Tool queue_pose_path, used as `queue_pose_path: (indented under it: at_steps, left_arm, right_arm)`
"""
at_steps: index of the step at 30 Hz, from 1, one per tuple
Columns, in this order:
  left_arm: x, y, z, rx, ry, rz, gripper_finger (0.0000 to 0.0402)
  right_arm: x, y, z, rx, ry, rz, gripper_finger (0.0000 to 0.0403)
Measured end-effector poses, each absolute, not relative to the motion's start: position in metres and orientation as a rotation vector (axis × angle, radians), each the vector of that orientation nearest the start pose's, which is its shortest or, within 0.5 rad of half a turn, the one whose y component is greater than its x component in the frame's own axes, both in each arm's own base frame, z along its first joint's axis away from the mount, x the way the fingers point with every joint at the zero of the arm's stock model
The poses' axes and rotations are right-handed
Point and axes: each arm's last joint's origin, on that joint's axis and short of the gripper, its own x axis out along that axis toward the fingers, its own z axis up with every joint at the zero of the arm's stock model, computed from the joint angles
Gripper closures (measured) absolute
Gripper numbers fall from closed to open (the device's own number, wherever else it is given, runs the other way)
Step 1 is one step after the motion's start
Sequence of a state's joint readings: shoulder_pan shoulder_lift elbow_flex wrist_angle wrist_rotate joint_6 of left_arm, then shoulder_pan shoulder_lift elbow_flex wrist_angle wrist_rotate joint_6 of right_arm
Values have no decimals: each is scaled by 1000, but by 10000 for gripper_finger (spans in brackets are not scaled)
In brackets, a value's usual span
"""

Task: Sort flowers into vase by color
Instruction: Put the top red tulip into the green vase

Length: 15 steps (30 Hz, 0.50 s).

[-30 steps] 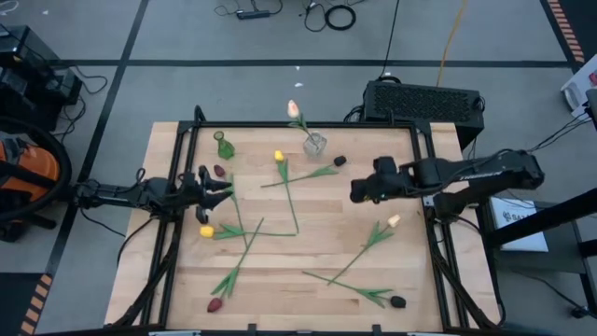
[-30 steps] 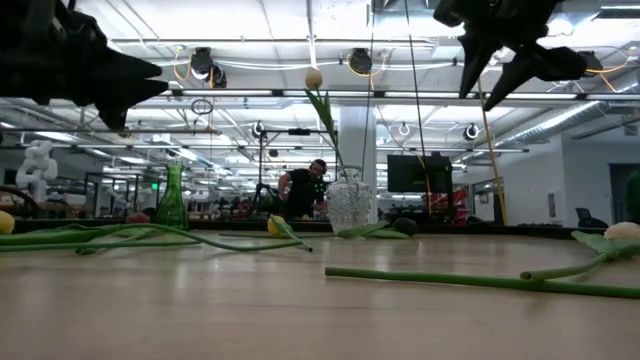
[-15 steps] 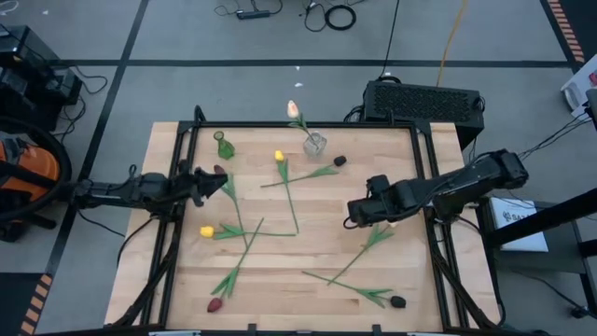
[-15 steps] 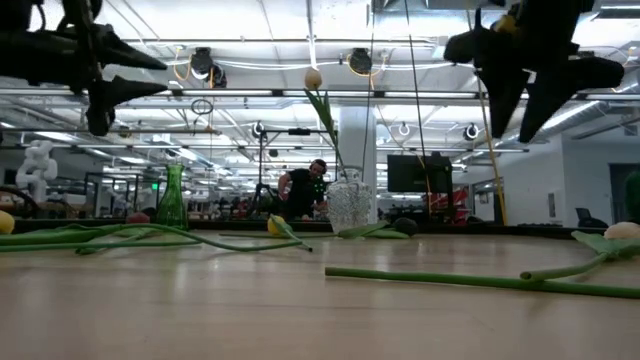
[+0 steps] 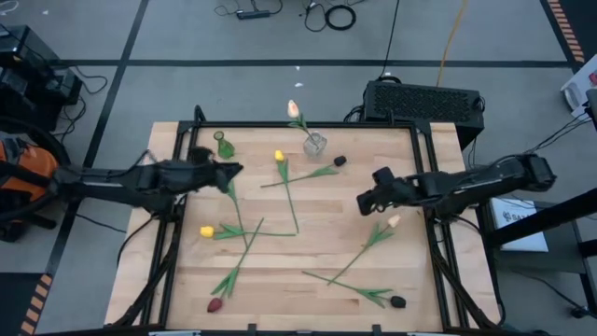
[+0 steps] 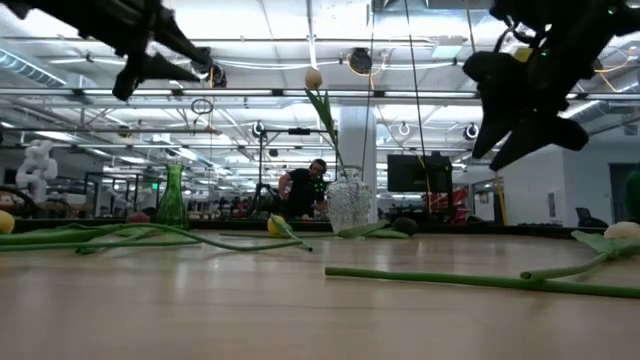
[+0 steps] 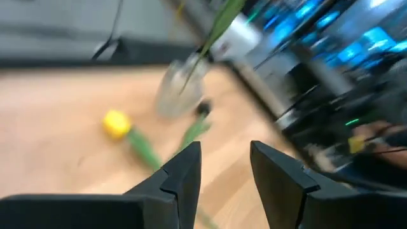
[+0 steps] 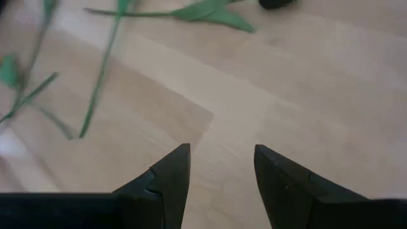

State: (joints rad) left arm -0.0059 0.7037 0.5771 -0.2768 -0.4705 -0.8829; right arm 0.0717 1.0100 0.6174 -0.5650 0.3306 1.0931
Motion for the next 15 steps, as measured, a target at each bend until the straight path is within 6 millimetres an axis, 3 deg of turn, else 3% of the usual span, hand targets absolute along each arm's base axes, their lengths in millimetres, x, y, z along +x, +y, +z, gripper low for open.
queue_pose_path:
  at_steps: [7, 15]
  left_arm:
    - [192, 11, 234, -973, 471, 881, 258]
    - [191, 15, 207, -1204, 610, 1215, 258]
  right_arm:
    - [144, -19, 212, 772, 676, -668, 236]
    - [127, -32, 225, 671, 604, -599, 236]
